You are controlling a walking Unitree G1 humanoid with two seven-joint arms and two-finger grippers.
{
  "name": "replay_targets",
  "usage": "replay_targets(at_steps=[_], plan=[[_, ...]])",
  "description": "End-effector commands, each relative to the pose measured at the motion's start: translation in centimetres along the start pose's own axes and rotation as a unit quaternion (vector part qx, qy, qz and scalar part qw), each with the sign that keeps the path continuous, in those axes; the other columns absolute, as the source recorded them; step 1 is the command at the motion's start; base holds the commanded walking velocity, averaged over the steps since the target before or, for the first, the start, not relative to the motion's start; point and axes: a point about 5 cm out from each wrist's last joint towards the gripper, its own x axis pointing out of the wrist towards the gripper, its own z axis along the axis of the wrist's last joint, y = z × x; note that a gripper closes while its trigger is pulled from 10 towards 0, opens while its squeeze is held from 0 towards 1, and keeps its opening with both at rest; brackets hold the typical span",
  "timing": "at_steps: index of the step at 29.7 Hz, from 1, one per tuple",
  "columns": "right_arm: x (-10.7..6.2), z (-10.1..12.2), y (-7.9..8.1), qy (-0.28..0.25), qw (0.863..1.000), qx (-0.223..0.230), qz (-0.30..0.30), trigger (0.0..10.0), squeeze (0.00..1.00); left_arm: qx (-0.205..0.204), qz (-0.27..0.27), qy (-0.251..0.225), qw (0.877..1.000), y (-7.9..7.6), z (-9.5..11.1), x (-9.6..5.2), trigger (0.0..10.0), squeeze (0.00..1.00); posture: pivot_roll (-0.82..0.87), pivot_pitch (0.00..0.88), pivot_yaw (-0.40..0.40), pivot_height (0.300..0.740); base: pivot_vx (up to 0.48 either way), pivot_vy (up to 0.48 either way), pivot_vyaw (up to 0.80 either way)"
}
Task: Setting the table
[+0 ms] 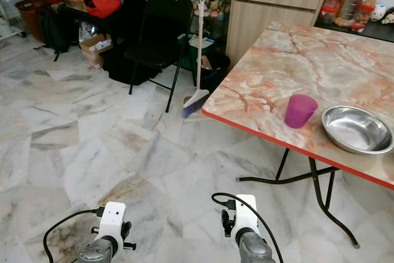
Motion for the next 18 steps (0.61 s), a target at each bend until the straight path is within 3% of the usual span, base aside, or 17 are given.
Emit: replay_targets(at_steps=[1, 3, 7, 11, 18], plan=[[0.13, 0.38, 0.18, -0.002, 1.0, -0.004, 0.004, 10.0, 0.0, -0.005, 0.003, 0.005, 1.0, 0.06, -0.14, -0.01, 10.0, 0.0, 0.01, 0.0, 0.008, 0.74, 0.0, 0.0, -0.8], [0.13, 0.41, 0.14, -0.003, 1.0, -0.005, 0.004, 10.0, 0.0, -0.007, 0.005, 0.007, 1.0, 0.01, -0.21, -0.02, 10.0, 0.0, 0.01, 0.0, 0.006, 0.74, 0.0, 0.0, -0.8], [0.09, 0.36, -0.1, -0.002, 1.0, -0.007, 0.0, 10.0, 0.0, -0.007, 0.003, 0.009, 1.0, -0.19, -0.35, -0.05, 10.0, 0.0, 0.01, 0.0, 0.003, 0.74, 0.0, 0.0, 0.0], [0.08, 0.21, -0.13, 0.006, 1.0, 0.002, 0.005, 10.0, 0.0, -0.008, 0.002, 0.01, 1.0, -0.22, -0.43, -0.08, 10.0, 0.0, 0.01, 0.0, 0.004, 0.74, 0.0, 0.0, -0.51], [0.12, 0.35, 0.13, 0.002, 1.0, -0.007, 0.014, 10.0, 0.0, -0.003, -0.001, 0.014, 1.0, -0.25, -0.61, -0.13, 10.0, 0.0, 0.01, 0.0, 0.008, 0.74, 0.0, 0.0, 0.0]])
